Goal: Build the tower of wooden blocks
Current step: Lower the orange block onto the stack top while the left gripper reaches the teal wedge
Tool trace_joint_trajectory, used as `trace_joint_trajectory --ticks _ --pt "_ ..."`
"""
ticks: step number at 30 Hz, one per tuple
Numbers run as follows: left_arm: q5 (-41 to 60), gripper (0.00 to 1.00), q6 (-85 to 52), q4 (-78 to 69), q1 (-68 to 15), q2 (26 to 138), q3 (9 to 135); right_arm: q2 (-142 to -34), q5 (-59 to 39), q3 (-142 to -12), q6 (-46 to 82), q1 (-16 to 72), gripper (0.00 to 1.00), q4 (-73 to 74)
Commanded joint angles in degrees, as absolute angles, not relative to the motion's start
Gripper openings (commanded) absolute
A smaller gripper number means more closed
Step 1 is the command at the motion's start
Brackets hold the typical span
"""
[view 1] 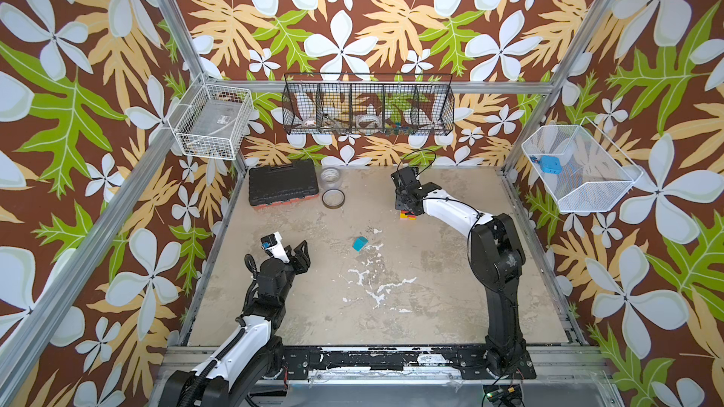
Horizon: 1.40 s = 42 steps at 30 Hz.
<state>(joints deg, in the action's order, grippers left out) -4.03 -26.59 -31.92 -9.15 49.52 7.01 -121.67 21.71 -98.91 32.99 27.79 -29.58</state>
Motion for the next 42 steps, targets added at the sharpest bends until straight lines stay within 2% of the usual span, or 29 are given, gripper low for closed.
trace_joint_trajectory --ticks 1,8,12,15,18,21,30,34,42 --pt "-3.90 0.62 -25.97 -33.93 -9.03 49.57 7.05 -121.99 21.79 -99.32 33.44 27.77 0.59 -29.90" --pt "-2.83 0.62 -25.67 -34.18 -9.02 49.66 7.03 -121.34 22.91 -99.38 33.14 27.71 0.71 -30.41" --pt "4.48 0.62 -24.23 -36.95 -9.35 50.17 6.87 -120.72 23.61 -99.16 32.82 27.62 0.72 -30.77" --pt "8.15 0.61 -22.15 -40.01 -13.85 51.37 6.87 -119.92 24.39 -98.80 32.70 27.49 0.73 -30.92" --pt "7.06 0.61 -19.24 -39.81 -19.33 53.31 8.14 -118.73 24.42 -97.47 32.78 27.31 0.73 -30.35" --pt "11.16 0.62 -18.40 -43.56 -21.20 55.73 7.86 -117.96 23.46 -96.11 32.74 26.86 0.73 -29.32" --pt "19.10 0.61 -14.80 -53.20 -25.29 74.63 13.46 -114.06 20.75 -93.84 31.55 26.85 0.80 -27.12" --pt "18.32 0.60 -14.25 -54.69 -25.49 83.24 17.99 -109.73 19.72 -90.88 31.54 26.81 0.82 -25.78" --pt "13.89 0.57 -11.35 -47.94 -26.05 96.35 28.38 -100.11 15.91 -82.36 32.39 26.92 0.85 -21.15"
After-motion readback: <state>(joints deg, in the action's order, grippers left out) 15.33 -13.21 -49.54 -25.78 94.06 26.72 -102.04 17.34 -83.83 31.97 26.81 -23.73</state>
